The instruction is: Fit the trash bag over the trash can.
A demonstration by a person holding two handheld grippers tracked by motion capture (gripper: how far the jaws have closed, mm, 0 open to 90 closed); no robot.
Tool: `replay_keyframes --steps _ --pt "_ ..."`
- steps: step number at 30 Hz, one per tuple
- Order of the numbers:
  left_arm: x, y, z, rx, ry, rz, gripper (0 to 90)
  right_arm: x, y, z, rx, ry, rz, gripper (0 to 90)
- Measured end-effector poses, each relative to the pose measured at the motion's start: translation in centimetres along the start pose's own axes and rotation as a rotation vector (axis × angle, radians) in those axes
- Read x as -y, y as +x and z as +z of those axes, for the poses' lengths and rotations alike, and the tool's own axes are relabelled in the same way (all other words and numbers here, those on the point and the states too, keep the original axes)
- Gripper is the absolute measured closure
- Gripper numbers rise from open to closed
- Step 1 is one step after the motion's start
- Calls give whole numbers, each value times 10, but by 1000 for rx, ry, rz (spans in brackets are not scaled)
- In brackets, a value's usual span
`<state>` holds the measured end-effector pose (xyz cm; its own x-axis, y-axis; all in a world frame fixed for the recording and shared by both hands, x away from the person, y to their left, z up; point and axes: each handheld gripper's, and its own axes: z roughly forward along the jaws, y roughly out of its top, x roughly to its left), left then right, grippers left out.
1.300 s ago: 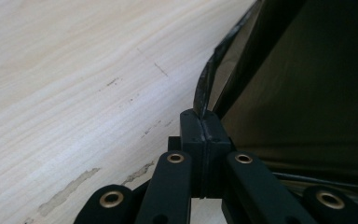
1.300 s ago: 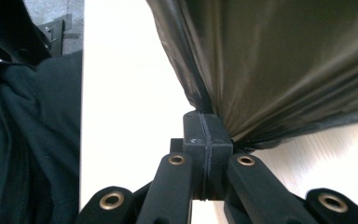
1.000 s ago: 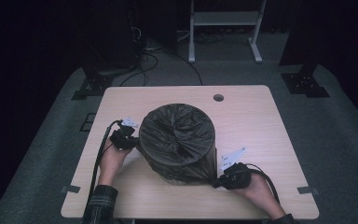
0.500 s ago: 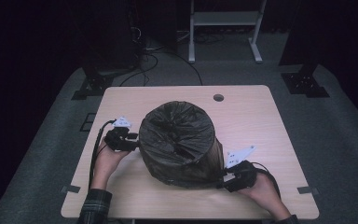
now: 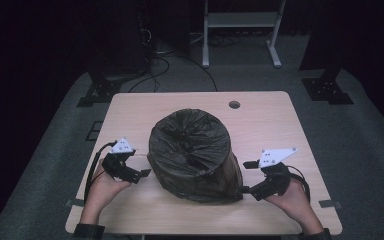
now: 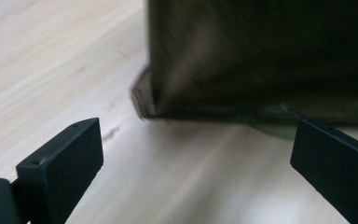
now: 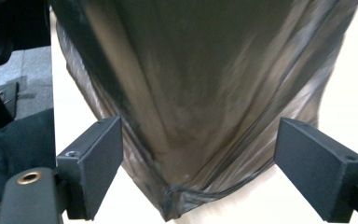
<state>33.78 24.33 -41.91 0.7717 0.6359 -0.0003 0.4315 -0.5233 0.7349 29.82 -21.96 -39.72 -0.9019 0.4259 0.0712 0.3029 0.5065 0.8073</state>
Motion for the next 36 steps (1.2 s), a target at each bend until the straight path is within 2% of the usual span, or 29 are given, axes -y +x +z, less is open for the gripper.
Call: replay_keyframes --steps 3,7,11,15,19,22,26,30,34,36 --pt "11 -9 3 2 30 22 0 -7 -2 -8 23 -26 -5 137" --pt "28 -19 8 11 49 21 0 -14 -4 -17 33 -57 -4 132" --pt "38 -27 14 14 68 38 0 -24 -5 -24 39 -77 -10 131" --pt "44 -31 20 30 82 54 0 -34 -7 -30 25 -87 -9 75" --pt "49 -30 25 39 108 60 0 -47 -5 -33 55 -92 -25 77" --pt "51 -30 29 49 118 68 0 -61 -4 -36 42 -115 -32 78" --pt "52 -31 30 57 101 74 0 -86 -3 -30 42 -121 -65 78" --pt "54 -30 31 66 79 80 0 -102 -5 -20 29 -113 -78 81" --pt "56 -29 32 70 55 84 0 -120 -6 -5 10 -88 -95 81" --pt "56 -29 32 73 52 87 0 -128 -7 6 -5 -60 -110 81"
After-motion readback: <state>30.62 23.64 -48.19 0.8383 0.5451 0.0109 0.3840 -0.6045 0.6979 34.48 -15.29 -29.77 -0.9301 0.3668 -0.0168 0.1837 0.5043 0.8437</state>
